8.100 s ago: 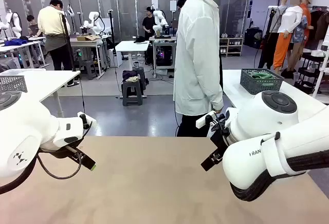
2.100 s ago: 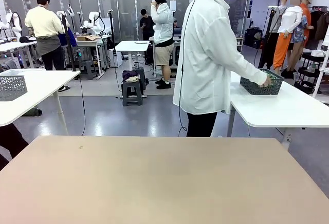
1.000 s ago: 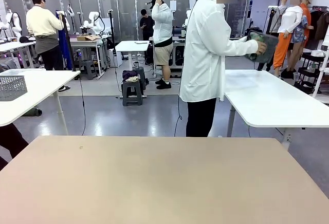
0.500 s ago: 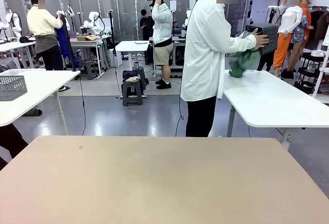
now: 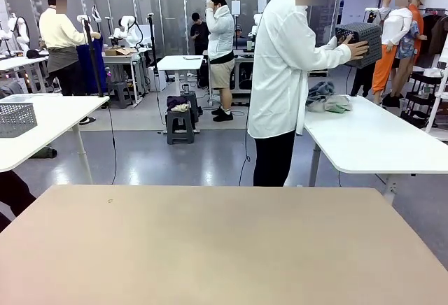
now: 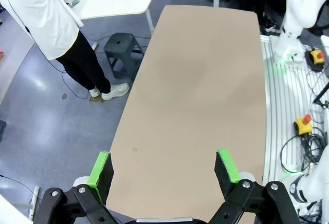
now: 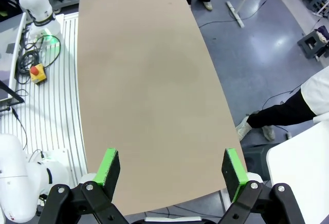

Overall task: Fold the towels and place them in the basket.
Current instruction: When a person lays out a Towel with hook on the table, fold it in half twice.

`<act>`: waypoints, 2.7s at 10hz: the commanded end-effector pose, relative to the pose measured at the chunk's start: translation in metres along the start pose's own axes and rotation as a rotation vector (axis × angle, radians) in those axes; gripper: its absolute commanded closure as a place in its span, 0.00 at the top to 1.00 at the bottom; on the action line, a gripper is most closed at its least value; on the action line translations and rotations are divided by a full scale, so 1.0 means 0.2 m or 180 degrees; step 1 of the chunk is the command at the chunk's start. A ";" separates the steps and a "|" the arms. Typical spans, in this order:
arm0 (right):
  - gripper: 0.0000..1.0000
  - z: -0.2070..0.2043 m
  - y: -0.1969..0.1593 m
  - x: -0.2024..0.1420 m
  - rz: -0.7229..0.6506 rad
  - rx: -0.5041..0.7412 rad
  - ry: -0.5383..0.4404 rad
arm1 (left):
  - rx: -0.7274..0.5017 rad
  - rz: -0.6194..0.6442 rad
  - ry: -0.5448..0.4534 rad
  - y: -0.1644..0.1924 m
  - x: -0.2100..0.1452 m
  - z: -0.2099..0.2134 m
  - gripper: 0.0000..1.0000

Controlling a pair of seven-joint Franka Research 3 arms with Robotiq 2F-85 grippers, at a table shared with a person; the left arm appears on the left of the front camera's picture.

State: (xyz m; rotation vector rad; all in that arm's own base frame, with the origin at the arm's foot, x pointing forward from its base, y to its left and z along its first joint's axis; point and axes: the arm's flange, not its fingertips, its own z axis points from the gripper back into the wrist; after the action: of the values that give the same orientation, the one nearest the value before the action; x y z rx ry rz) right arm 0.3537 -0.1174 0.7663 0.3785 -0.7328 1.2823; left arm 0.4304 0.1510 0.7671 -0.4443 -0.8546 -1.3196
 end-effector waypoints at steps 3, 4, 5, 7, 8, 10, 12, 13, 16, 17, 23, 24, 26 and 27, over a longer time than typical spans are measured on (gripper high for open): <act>1.00 0.01 0.00 -0.01 0.0110 0.0032 0.0030 | -0.0179 -0.0069 0.0126 -0.01 0.01 0.02 1.00; 1.00 -0.01 0.00 0.00 -0.0001 0.0045 0.0008 | -0.0066 0.0007 0.0012 0.00 0.00 0.00 1.00; 1.00 -0.01 0.00 0.00 -0.0001 0.0045 0.0008 | -0.0066 0.0007 0.0012 0.00 0.00 0.00 1.00; 1.00 -0.01 0.00 0.00 -0.0001 0.0045 0.0008 | -0.0066 0.0007 0.0012 0.00 0.00 0.00 1.00; 1.00 -0.01 0.00 0.00 -0.0001 0.0045 0.0008 | -0.0066 0.0007 0.0012 0.00 0.00 0.00 1.00; 1.00 -0.01 0.00 0.00 -0.0001 0.0045 0.0008 | -0.0066 0.0007 0.0012 0.00 0.00 0.00 1.00; 1.00 -0.01 0.00 0.00 -0.0001 0.0045 0.0008 | -0.0066 0.0007 0.0012 0.00 0.00 0.00 1.00; 1.00 -0.01 0.00 0.00 -0.0001 0.0045 0.0008 | -0.0066 0.0007 0.0012 0.00 0.00 0.00 1.00; 1.00 -0.01 0.00 0.00 -0.0001 0.0045 0.0008 | -0.0066 0.0007 0.0012 0.00 0.00 0.00 1.00; 1.00 -0.01 0.00 0.00 -0.0001 0.0045 0.0008 | -0.0066 0.0007 0.0012 0.00 0.00 0.00 1.00; 1.00 -0.01 0.00 0.00 -0.0001 0.0045 0.0008 | -0.0066 0.0007 0.0012 0.00 0.00 0.00 1.00; 1.00 -0.01 0.00 0.00 -0.0001 0.0045 0.0008 | -0.0066 0.0007 0.0012 0.00 0.00 0.00 1.00; 1.00 -0.01 0.00 0.00 -0.0001 0.0045 0.0008 | -0.0066 0.0007 0.0012 0.00 0.00 0.00 1.00; 1.00 -0.01 0.00 0.00 -0.0001 0.0045 0.0008 | -0.0066 0.0007 0.0012 0.00 0.00 0.00 1.00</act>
State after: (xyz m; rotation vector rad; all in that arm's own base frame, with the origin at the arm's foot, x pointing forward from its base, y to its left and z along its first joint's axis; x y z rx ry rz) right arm 0.3544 -0.1185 0.7636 0.3814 -0.7158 1.2839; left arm 0.4299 0.1533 0.7660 -0.4597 -0.8262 -1.3282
